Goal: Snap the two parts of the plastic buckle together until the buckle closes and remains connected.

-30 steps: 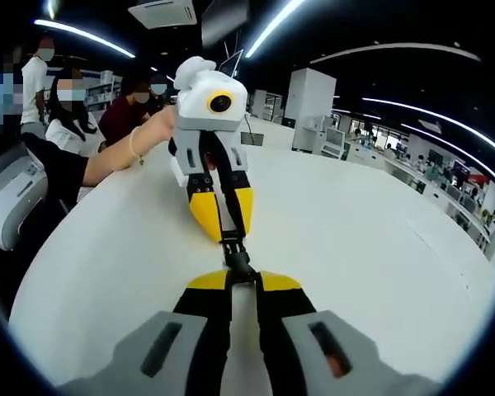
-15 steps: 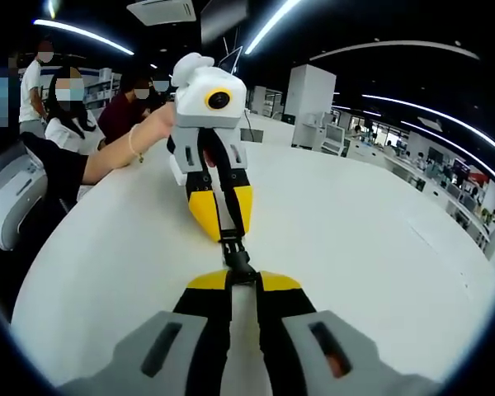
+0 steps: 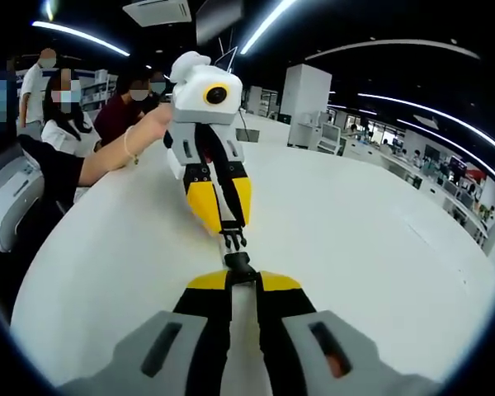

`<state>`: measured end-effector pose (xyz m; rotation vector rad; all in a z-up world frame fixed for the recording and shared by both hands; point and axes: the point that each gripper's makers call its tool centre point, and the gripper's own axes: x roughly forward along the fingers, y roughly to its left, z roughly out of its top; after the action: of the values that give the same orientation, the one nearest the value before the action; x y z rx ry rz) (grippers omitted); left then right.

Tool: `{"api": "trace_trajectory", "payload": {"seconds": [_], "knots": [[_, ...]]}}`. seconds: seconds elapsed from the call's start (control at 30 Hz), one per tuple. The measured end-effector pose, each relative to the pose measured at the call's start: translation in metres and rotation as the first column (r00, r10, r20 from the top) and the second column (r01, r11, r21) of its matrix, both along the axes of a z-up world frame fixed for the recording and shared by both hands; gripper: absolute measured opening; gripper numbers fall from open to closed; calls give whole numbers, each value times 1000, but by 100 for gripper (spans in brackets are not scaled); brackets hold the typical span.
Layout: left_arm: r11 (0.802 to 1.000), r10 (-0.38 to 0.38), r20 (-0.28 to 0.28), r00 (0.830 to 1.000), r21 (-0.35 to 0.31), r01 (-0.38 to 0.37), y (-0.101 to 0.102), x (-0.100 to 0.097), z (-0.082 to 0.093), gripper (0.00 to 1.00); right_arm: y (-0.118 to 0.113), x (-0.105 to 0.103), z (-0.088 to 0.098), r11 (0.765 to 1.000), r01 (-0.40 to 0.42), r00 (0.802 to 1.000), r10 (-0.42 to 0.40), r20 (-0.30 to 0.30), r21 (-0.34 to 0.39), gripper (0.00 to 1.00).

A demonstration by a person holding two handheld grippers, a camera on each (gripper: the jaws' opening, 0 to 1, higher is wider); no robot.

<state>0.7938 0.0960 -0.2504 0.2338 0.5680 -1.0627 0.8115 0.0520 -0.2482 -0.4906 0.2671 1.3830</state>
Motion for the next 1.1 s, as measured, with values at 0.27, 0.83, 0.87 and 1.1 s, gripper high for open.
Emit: {"api": "trace_trajectory", "payload": {"seconds": [0.27,0.83,0.87,1.1], "knots": [[1000,-20,6,1000,18,20,-2,-2,-3,13,0,0,1,1000,-2,1000,3,-19,13,11],[999,-25,7,1000,29,25,-2,-3,-5,13,1,-1,-1,1000,-1,999,2,-37,22,11],[999,-25,8,1000,32,25,-1,-3,-5,13,1,-1,-1,1000,-2,999,3,-38,24,11],[999,-30,9,1000,27,29,-3,-4,-5,13,3,-2,0,999,-4,999,5,-47,34,11]]}}
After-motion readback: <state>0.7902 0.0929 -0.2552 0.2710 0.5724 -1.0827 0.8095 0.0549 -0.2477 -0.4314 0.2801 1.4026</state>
